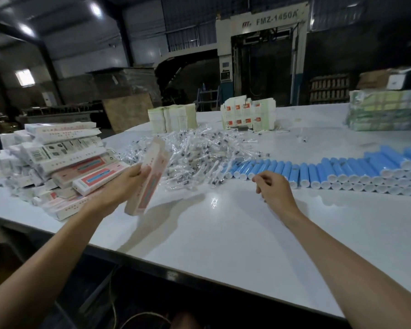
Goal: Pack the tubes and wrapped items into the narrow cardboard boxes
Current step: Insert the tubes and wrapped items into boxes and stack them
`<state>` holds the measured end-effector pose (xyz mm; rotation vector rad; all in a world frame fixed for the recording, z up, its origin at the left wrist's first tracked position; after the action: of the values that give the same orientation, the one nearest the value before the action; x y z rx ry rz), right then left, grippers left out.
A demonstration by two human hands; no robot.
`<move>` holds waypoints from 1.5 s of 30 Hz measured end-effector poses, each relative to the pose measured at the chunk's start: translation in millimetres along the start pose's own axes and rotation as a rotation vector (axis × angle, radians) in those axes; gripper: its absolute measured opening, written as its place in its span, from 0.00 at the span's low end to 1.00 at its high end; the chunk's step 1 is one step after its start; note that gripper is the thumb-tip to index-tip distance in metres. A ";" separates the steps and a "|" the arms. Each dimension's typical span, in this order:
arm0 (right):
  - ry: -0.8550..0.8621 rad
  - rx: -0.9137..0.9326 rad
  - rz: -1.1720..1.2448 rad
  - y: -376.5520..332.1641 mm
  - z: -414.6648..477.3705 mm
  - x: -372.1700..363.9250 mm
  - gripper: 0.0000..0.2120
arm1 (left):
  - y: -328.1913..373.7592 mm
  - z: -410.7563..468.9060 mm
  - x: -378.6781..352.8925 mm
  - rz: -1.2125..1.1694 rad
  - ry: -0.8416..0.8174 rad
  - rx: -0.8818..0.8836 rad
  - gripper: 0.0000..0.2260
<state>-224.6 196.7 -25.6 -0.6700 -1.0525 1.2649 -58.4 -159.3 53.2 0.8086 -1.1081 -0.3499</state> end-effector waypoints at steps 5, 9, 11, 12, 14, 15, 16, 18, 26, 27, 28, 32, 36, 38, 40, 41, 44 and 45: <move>0.019 -0.018 0.014 -2.1 -2.4 1.9 0.11 | 48.4 1.6 -60.0 -0.768 -0.229 0.126 0.16; 0.043 -0.035 -0.006 -2.6 -3.0 4.4 0.10 | 84.6 21.7 -104.7 -0.802 -0.259 0.043 0.25; 0.067 -0.049 -0.065 -1.1 -3.0 6.5 0.10 | 100.2 32.6 -126.0 -0.684 -0.193 -0.013 0.29; 0.084 -0.055 -0.131 0.6 -2.6 8.5 0.11 | 105.5 37.6 -136.2 -0.654 -0.150 -0.021 0.29; 0.133 -0.052 -0.327 1.5 -2.0 16.8 0.10 | 109.5 46.5 -158.7 -0.739 -0.134 0.001 0.23; 0.159 -0.045 -0.437 0.5 -0.4 22.6 0.08 | 109.4 48.6 -169.9 -0.815 -0.157 0.012 0.20; 0.178 -0.030 -0.548 -0.3 2.1 28.7 0.07 | 108.0 50.4 -180.7 -0.874 -0.174 0.012 0.18; 0.149 0.021 -0.808 -1.2 12.0 37.9 0.11 | 100.9 52.7 -199.3 -0.931 -0.185 0.011 0.18; 0.003 0.040 -1.317 14.0 10.4 45.4 0.12 | 82.7 54.7 -210.7 -0.895 -0.216 0.080 0.23; 0.022 0.031 -1.329 9.1 7.9 47.5 0.11 | 82.2 55.0 -209.6 -0.898 -0.208 0.083 0.23; 0.046 0.039 -1.347 1.9 3.9 49.2 0.09 | 81.8 55.2 -209.3 -0.900 -0.198 0.086 0.23; 0.092 0.075 -1.377 -15.1 -5.3 54.8 0.07 | 85.8 54.6 -208.5 -0.843 -0.191 0.035 0.21; -0.006 -0.129 -1.285 -10.5 -1.8 55.5 0.08 | 98.4 42.2 -211.1 -0.789 -0.265 -0.069 0.25; -0.029 -0.178 -1.233 -9.0 -4.6 51.7 0.10 | 102.9 39.1 -209.0 -0.837 -0.289 -0.094 0.23; -0.050 -0.208 -1.208 -8.4 -8.4 50.2 0.10 | 105.6 37.5 -207.0 -0.873 -0.306 -0.109 0.21; -0.058 -0.220 -1.207 -8.1 -9.9 52.9 0.08 | 106.2 36.7 -207.1 -0.883 -0.312 -0.113 0.21; -0.006 -0.272 -1.124 -11.8 -8.9 72.4 0.06 | 106.3 36.1 -210.3 -0.876 -0.312 -0.121 0.18; 0.046 -0.285 -1.048 -15.6 -6.7 81.7 0.05 | 106.7 36.1 -211.4 -0.872 -0.315 -0.128 0.17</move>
<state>-214.6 273.1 6.3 -0.2565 -1.2954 0.1936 -195.9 29.6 0.0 1.1187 -0.9532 -1.2996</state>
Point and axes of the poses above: each hand's wrist, its own z-axis towards the middle knuckle, its own x-axis out of the back of the hand, y = z × x, the point moved 5 cm from there along z, towards the middle knuckle, and after that the axes turned 2 degrees about x, right-handed, at the moved point
